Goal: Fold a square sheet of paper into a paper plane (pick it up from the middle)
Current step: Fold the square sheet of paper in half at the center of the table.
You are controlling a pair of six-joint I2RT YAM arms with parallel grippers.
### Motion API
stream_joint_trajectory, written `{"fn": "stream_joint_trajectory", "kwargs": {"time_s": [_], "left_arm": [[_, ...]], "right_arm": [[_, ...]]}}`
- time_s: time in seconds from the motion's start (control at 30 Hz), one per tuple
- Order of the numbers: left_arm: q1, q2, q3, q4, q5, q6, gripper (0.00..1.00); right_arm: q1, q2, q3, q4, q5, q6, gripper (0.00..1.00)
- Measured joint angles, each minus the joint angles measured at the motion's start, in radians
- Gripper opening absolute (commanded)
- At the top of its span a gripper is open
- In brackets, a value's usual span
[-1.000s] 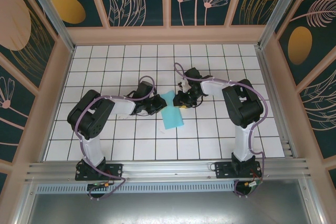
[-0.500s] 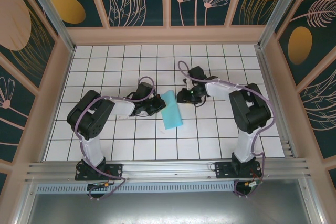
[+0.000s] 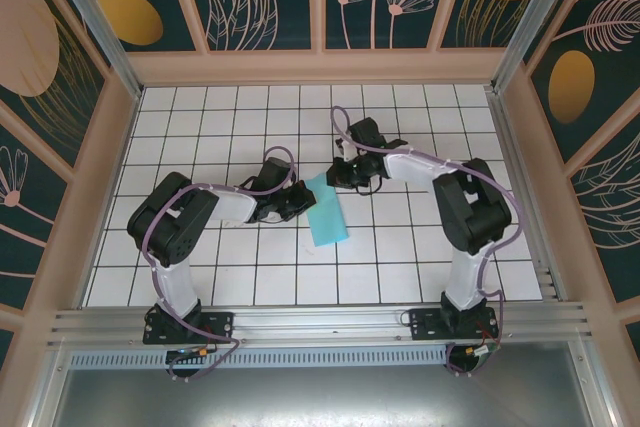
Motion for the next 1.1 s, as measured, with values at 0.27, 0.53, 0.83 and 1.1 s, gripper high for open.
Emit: {"fn": "stream_joint_trajectory", "kwargs": {"time_s": [0.27, 0.53, 0.83, 1.1], "left_arm": [[0.000, 0.000, -0.001, 0.001, 0.000, 0.000, 0.00], [0.000, 0.001, -0.001, -0.003, -0.008, -0.016, 0.00], [0.000, 0.007, -0.020, 0.024, -0.004, -0.023, 0.00], [0.000, 0.007, -0.021, 0.025, -0.004, -0.023, 0.00]], "right_arm": [[0.040, 0.102, 0.030, -0.007, -0.023, 0.010, 0.03], [-0.012, 0.117, 0.023, -0.023, -0.022, -0.042, 0.00], [-0.076, 0.100, -0.018, -0.004, -0.041, -0.109, 0.00], [-0.084, 0.018, -0.040, 0.027, -0.007, -0.110, 0.00]]}}
